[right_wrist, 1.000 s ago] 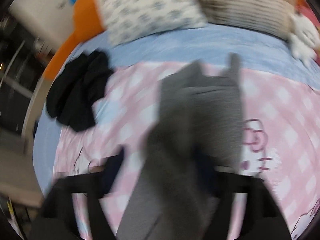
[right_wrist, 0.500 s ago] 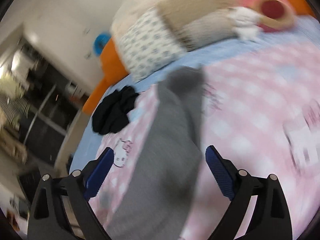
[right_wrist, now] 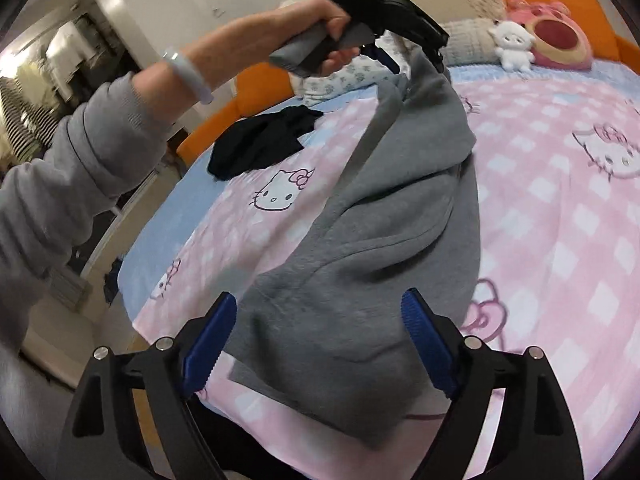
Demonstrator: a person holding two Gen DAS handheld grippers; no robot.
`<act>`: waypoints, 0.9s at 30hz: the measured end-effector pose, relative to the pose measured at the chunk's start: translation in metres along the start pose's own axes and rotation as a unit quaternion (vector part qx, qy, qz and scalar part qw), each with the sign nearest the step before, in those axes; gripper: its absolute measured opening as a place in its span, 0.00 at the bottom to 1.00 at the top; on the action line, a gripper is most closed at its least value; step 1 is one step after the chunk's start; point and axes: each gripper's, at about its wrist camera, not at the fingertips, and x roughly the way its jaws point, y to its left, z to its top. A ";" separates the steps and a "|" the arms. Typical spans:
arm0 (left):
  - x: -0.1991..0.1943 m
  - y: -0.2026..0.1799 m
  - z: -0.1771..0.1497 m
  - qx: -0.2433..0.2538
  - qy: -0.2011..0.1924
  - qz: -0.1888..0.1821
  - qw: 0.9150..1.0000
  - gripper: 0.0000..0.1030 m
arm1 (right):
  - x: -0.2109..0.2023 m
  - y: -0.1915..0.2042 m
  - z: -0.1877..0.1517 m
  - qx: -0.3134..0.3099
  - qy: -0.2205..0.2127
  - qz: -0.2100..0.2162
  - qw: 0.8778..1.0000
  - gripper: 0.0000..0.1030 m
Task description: Fold large clothes
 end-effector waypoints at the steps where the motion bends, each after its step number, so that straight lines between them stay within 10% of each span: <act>1: 0.003 -0.001 0.000 0.002 0.007 0.012 1.000 0.74 | 0.003 0.003 -0.001 0.006 0.001 0.003 1.000 0.82; 4: 0.019 0.003 -0.001 -0.008 0.025 0.028 0.999 0.74 | 0.020 0.013 -0.003 -0.010 0.017 -0.023 1.000 0.79; 8: 0.037 0.013 -0.002 -0.030 0.044 0.014 0.998 0.47 | 0.041 0.014 -0.016 -0.029 0.044 -0.035 0.998 0.34; 11: 0.039 0.017 -0.002 -0.047 0.050 -0.019 0.997 0.23 | 0.022 -0.003 -0.020 -0.016 0.021 -0.034 0.999 0.25; 15: 0.026 0.021 0.009 -0.104 0.036 -0.133 0.985 0.18 | -0.020 -0.037 -0.011 0.012 -0.012 -0.055 0.998 0.23; 19: 0.006 0.012 0.028 -0.129 0.003 -0.261 0.957 0.16 | -0.059 -0.083 -0.009 0.055 -0.032 -0.097 0.993 0.23; 24: -0.002 0.004 0.042 -0.127 -0.060 -0.438 0.888 0.10 | -0.067 -0.108 -0.025 0.087 -0.035 -0.118 0.989 0.22; 27: 0.026 0.019 0.036 -0.163 -0.064 -0.454 0.874 0.10 | -0.058 -0.112 -0.037 0.097 -0.028 -0.128 0.987 0.22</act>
